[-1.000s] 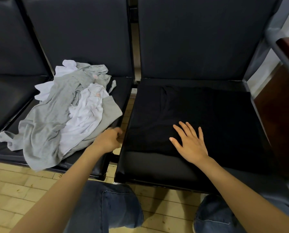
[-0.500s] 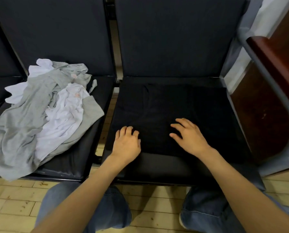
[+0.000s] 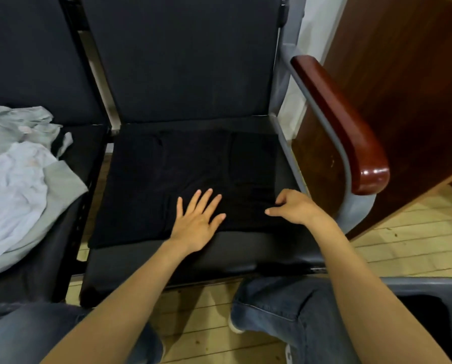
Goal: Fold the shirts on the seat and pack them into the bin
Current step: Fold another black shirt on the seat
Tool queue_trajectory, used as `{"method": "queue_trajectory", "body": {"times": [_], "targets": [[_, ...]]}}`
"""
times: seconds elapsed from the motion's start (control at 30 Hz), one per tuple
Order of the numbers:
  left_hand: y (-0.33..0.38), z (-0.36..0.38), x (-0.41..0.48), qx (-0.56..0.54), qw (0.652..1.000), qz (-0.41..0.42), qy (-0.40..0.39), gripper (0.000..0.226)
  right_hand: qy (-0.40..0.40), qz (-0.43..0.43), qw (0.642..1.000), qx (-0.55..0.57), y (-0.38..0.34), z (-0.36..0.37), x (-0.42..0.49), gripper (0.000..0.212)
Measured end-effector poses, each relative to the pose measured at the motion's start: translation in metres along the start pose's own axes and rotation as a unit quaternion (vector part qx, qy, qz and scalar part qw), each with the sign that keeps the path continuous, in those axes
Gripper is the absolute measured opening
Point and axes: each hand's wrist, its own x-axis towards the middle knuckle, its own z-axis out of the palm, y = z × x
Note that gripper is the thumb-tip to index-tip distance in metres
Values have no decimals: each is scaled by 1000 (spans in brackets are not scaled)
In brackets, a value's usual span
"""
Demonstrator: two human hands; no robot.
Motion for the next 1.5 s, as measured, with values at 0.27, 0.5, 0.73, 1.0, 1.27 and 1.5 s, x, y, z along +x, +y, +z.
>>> {"method": "queue_trajectory", "body": {"times": [0.27,0.5,0.73,1.0,1.27,1.5], "targets": [[-11,-6,-7,-2,999,-3,-34,58,13,-75,985,157,-1,8,-1,14],[-10,-6,-8,2,999,11,-44,59,-114,-86,939,313,12,-4,-11,33],[4,-11,-14,-31,998,57,5,56,-156,-35,986,56,23,-10,-7,38],[58,11,-46,-52,979,188,-63,55,150,-157,973,76,1,8,23,22],[23,-5,-25,-130,963,183,147,46,137,-131,981,-45,-26,24,46,35],[19,12,-29,-32,991,118,50,63,-99,-88,983,-127,-19,9,-1,37]]}}
